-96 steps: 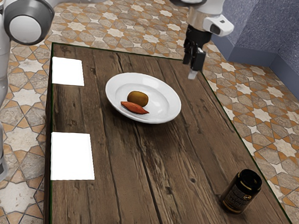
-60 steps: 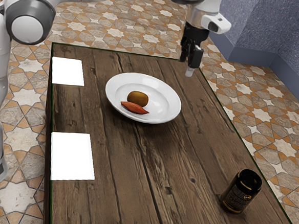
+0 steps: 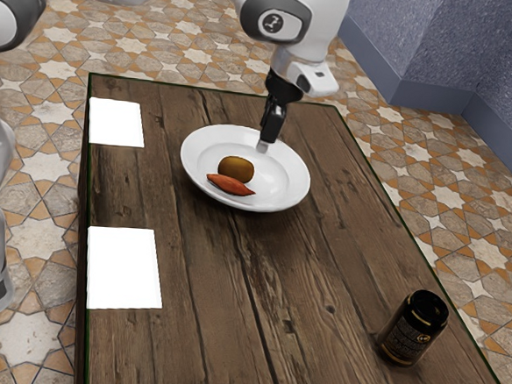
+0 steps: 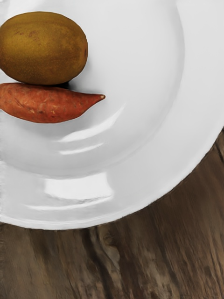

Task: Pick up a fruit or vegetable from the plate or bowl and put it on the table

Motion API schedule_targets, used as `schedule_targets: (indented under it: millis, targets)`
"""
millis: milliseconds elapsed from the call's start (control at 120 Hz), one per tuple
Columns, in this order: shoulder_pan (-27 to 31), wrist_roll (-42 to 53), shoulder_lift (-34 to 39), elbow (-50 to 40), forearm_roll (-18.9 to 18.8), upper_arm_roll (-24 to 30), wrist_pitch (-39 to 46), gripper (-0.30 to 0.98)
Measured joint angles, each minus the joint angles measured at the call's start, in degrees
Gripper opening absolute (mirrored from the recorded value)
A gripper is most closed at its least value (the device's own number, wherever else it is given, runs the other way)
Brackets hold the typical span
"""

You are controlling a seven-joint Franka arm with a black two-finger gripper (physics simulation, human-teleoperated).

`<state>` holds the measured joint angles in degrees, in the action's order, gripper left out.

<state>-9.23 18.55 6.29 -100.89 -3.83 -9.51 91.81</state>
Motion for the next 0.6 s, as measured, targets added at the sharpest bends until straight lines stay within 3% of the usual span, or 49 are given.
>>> schedule_targets:
  millis: [183,600]
  targets:
    - [0.0,5.9,3.2,-5.9,-1.6,-2.9,5.2,0.68]
    - [0.3,16.4,3.4,-13.6,-3.8,-9.6,14.6,0.68]
